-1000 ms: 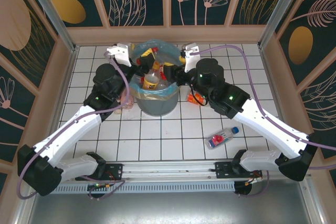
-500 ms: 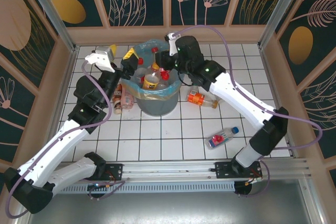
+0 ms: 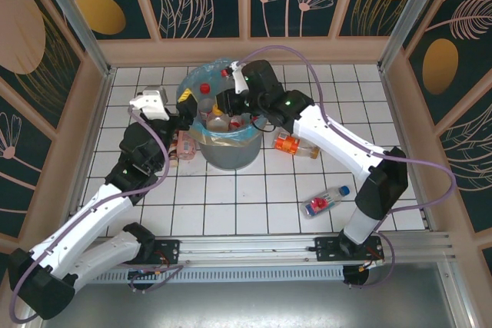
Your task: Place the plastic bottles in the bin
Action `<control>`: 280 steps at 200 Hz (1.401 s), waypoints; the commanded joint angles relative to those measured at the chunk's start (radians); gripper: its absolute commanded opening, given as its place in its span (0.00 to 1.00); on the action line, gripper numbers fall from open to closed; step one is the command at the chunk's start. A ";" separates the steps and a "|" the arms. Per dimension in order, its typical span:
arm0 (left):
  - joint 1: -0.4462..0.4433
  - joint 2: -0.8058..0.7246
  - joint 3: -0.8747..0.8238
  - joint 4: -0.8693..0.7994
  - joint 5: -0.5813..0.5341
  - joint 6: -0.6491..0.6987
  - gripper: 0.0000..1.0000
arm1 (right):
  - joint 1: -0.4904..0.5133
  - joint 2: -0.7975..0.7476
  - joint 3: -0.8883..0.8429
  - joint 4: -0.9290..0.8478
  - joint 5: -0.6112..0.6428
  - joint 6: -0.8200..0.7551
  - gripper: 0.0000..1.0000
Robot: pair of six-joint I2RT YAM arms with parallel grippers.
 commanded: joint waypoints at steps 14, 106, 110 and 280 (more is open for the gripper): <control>-0.006 -0.036 -0.024 -0.001 -0.069 -0.017 0.72 | 0.043 0.053 0.018 -0.132 0.075 -0.079 0.24; -0.004 -0.041 0.014 -0.166 -0.278 -0.072 0.71 | 0.059 0.136 0.116 -0.210 0.131 -0.128 0.25; -0.005 -0.041 0.015 -0.172 -0.289 -0.074 0.71 | 0.059 0.137 0.125 -0.215 0.133 -0.129 0.26; -0.119 0.181 0.434 -0.315 0.343 0.231 0.68 | -0.568 -0.702 -0.407 -0.334 0.173 0.274 0.67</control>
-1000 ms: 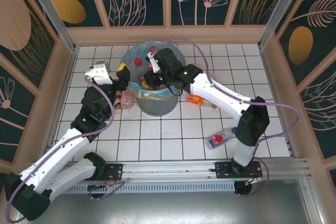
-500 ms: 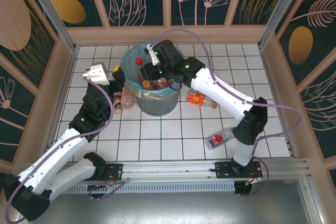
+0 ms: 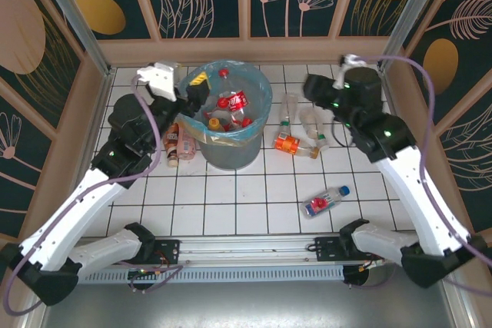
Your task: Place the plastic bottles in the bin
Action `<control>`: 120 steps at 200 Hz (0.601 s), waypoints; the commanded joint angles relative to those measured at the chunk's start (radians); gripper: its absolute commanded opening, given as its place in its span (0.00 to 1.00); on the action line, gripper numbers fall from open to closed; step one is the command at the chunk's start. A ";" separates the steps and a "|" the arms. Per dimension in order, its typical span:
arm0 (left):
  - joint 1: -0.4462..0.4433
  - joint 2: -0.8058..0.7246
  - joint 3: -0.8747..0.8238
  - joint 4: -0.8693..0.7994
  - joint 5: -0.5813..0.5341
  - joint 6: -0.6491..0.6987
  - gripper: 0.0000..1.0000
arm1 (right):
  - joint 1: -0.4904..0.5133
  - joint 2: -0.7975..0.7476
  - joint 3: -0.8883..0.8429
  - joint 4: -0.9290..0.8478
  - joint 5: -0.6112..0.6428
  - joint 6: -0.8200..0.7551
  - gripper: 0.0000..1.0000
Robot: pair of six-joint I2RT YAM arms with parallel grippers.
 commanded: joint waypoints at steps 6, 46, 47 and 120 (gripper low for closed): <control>-0.078 0.050 0.047 -0.044 0.071 0.079 0.68 | -0.219 -0.084 -0.149 -0.139 -0.195 0.103 0.67; -0.182 0.146 0.117 -0.033 0.077 0.107 0.67 | -0.467 -0.066 -0.378 -0.040 -0.565 0.074 0.64; -0.187 0.148 0.119 -0.033 0.075 0.108 0.67 | -0.470 -0.065 -0.383 -0.034 -0.571 0.076 0.63; -0.411 0.310 0.142 0.066 0.065 0.071 0.67 | -0.531 0.001 -0.763 0.475 -0.712 0.312 0.58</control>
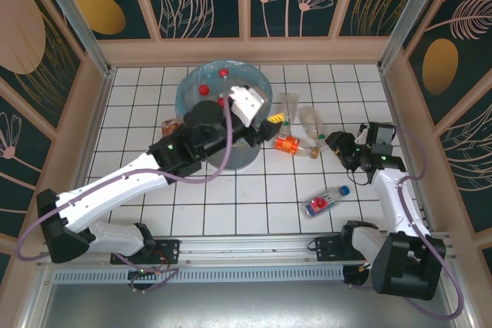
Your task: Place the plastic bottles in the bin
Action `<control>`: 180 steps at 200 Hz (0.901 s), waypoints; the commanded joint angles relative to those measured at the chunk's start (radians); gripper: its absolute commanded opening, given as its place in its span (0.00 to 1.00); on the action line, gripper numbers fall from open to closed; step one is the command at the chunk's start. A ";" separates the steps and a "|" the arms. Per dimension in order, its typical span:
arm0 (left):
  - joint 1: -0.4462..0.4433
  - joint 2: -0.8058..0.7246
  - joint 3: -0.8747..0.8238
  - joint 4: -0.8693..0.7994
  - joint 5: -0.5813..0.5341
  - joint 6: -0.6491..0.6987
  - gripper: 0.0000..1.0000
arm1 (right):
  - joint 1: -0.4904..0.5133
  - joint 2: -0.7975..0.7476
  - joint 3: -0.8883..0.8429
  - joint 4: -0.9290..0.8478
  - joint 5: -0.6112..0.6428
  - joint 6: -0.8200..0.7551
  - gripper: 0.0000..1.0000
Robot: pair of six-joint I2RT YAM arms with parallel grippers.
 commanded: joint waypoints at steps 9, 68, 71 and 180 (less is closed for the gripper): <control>-0.039 0.029 0.015 0.081 0.022 -0.027 0.67 | -0.010 0.049 -0.067 0.272 -0.049 0.117 0.60; -0.051 0.021 -0.012 0.086 -0.022 -0.031 0.68 | -0.024 0.150 -0.175 0.489 -0.037 0.248 0.62; -0.051 0.020 -0.013 0.086 -0.021 -0.030 0.68 | -0.026 0.155 -0.180 0.493 -0.036 0.251 0.62; -0.051 0.026 -0.023 0.080 -0.027 -0.043 0.69 | -0.028 0.348 -0.260 0.782 -0.101 0.371 0.67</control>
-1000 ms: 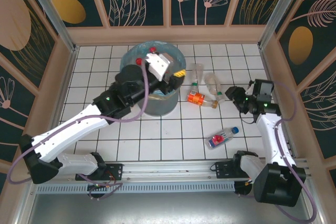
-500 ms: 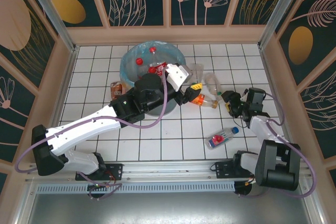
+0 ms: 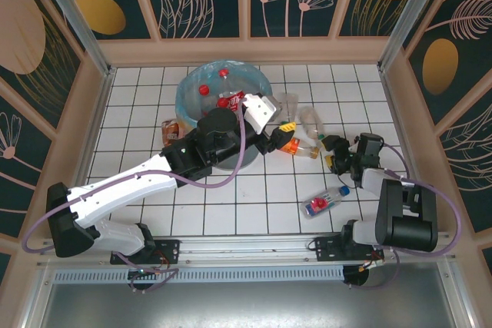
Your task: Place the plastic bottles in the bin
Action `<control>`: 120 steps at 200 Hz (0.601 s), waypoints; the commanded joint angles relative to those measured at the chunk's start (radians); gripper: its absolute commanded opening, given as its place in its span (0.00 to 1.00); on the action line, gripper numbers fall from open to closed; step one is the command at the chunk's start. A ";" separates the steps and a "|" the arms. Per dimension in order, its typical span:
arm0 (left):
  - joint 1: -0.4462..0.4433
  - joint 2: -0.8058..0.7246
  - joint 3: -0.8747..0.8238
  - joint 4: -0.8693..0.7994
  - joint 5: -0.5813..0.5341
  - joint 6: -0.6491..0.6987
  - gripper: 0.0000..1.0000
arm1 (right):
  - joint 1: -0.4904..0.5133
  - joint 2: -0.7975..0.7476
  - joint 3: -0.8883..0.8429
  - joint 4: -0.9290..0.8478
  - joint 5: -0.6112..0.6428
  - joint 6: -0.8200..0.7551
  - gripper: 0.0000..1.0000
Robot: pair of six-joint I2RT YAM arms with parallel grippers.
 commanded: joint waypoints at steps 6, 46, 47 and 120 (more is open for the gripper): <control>-0.005 -0.010 -0.010 0.032 -0.017 -0.016 0.69 | -0.010 0.036 -0.027 0.139 -0.032 0.051 0.67; -0.005 -0.004 -0.005 0.027 -0.026 -0.012 0.69 | -0.010 0.101 -0.062 0.266 -0.053 0.112 0.66; -0.005 -0.002 -0.006 0.027 -0.025 -0.013 0.69 | -0.009 0.103 -0.062 0.269 -0.052 0.113 0.66; -0.005 0.003 0.001 0.017 -0.026 -0.015 0.69 | -0.011 0.190 -0.088 0.460 -0.059 0.193 0.63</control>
